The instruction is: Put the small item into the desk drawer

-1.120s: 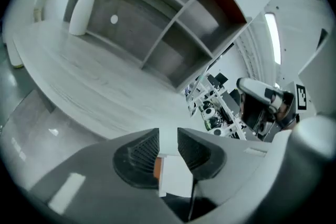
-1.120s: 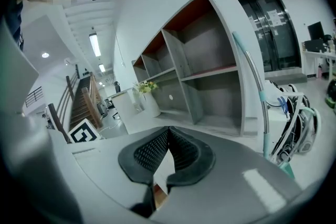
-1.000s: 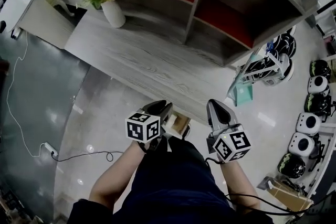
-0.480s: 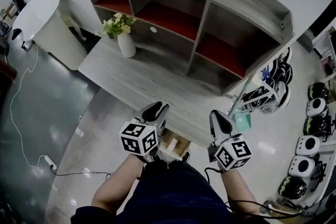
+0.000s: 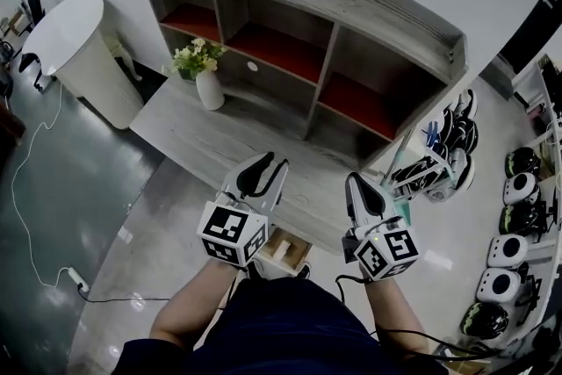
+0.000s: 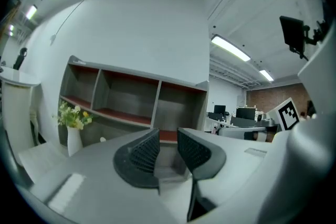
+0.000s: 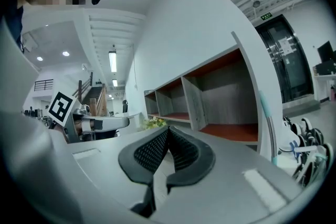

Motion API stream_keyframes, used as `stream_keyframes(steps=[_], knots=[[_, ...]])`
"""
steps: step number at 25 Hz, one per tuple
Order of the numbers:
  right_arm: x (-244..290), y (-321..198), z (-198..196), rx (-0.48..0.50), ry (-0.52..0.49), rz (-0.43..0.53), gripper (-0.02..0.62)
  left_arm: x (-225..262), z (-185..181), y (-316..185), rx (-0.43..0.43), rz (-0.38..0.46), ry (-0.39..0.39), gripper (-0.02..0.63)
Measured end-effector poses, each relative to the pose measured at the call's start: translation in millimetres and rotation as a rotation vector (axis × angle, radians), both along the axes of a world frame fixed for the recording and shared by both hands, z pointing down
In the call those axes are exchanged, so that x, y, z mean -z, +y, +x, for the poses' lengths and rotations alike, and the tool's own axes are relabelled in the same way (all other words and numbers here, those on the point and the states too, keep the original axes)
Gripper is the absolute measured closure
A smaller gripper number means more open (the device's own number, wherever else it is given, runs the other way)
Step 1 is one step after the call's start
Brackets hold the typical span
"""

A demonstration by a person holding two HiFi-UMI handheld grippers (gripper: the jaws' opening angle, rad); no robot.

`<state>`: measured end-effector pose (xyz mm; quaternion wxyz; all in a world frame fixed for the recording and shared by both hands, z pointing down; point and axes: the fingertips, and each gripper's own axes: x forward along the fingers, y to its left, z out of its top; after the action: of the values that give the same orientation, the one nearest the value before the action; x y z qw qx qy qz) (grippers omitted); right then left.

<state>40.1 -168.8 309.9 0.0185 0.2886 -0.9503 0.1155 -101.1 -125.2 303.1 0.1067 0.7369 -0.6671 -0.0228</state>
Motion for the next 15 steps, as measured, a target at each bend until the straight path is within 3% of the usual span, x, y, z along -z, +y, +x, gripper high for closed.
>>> stream_keyframes(steps=[9,12,15], knots=[[33,-4,11,-0.041,-0.033,0.066,0.589,46,23,1,-0.062,0.113,-0.197,0.5],[41,-2,11,-0.046,-0.033,0.096,0.589,54,27,2,-0.07,0.119,-0.22,0.5],[51,1,11,-0.054,-0.007,0.163,0.589,57,32,4,-0.069,0.123,-0.291,0.5]])
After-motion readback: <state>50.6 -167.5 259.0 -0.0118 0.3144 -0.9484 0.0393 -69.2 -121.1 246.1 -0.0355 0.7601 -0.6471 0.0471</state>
